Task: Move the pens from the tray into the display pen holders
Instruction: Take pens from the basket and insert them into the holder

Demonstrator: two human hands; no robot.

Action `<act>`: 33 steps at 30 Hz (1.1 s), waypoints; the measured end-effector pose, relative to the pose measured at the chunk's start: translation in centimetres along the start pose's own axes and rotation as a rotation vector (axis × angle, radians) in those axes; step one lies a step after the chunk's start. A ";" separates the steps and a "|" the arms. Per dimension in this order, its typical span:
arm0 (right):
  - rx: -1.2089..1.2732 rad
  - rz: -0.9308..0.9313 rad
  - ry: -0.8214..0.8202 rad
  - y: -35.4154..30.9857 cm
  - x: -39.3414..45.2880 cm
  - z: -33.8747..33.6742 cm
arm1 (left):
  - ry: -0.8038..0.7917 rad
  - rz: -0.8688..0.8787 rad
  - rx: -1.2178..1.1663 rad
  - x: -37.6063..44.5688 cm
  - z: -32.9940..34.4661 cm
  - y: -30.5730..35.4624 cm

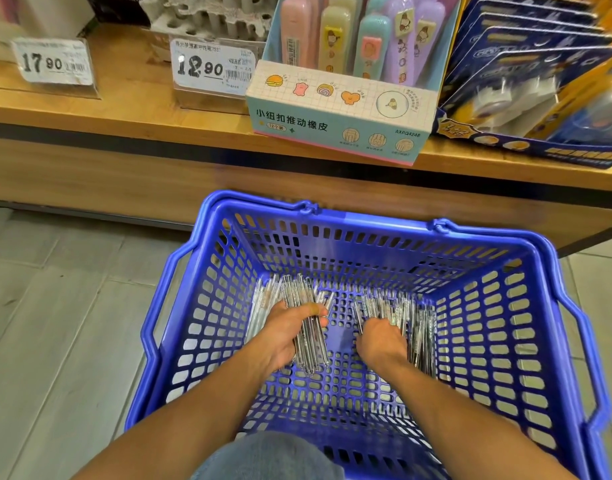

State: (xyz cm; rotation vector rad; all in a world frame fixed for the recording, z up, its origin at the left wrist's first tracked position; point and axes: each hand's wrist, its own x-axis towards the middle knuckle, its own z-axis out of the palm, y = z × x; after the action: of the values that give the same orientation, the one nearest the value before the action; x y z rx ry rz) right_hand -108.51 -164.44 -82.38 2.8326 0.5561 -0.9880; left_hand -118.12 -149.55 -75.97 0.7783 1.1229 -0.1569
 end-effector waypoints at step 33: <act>0.215 -0.084 0.044 2.3 1.3 -0.9 | -0.001 -0.001 -0.063 0.7 -0.2 0.2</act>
State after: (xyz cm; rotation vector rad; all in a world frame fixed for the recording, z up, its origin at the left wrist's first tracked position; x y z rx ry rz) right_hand -106.21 -166.05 -82.55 3.0489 0.6129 -1.0614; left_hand -117.88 -149.05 -76.48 0.7213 1.1221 -0.1218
